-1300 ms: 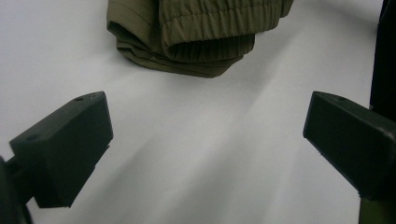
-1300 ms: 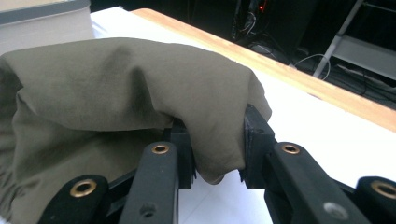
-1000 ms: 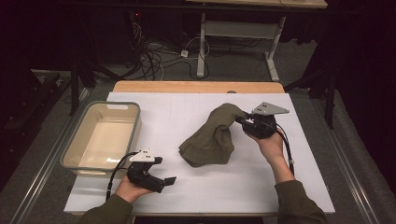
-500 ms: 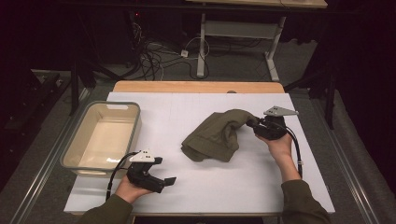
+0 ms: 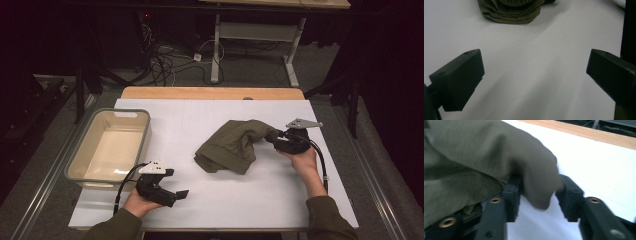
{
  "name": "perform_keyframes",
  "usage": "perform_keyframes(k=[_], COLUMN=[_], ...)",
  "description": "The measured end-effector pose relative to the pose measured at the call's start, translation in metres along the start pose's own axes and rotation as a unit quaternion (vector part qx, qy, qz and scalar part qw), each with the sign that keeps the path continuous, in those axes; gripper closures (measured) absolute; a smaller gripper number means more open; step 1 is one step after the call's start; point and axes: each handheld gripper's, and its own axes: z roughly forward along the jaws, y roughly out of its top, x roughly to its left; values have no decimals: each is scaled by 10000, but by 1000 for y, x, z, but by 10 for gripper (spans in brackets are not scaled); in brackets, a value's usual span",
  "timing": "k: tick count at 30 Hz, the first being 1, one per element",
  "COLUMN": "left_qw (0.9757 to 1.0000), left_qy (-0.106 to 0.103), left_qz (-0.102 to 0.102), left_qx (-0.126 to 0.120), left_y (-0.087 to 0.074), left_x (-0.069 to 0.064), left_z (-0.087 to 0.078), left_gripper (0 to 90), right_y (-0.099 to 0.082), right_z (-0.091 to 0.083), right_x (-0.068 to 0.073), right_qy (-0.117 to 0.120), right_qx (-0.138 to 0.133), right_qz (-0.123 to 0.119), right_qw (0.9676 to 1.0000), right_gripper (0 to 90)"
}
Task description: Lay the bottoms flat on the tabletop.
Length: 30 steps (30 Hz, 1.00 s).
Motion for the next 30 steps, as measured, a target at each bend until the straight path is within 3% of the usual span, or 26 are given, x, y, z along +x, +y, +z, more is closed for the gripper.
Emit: perform_keyframes(k=[5, 7, 15, 24, 30], left_qw=[10000, 10000, 10000, 10000, 10000], left_qy=[-1, -3, -1, 1, -2], left_qz=[0, -1, -6, -5, -8], left_qx=[-2, -6, -2, -3, -7], left_y=[0, 0, 0, 0, 0], left_x=[0, 0, 0, 0, 0], left_z=[0, 0, 0, -1, -1], left_gripper=[9, 9, 9, 9, 9], right_y=[2, 3, 10, 20, 27], right_z=[-14, -22, -48, -53, -47], right_x=[-1, 0, 11, 53, 83], right_qy=[173, 131, 260, 898, 1361], right_qx=[-124, -191, -222, 18, 68], right_qz=[99, 122, 81, -421, -714], right_qw=[9997, 9997, 9994, 9951, 9881], right_gripper=[428, 402, 378, 372, 370])
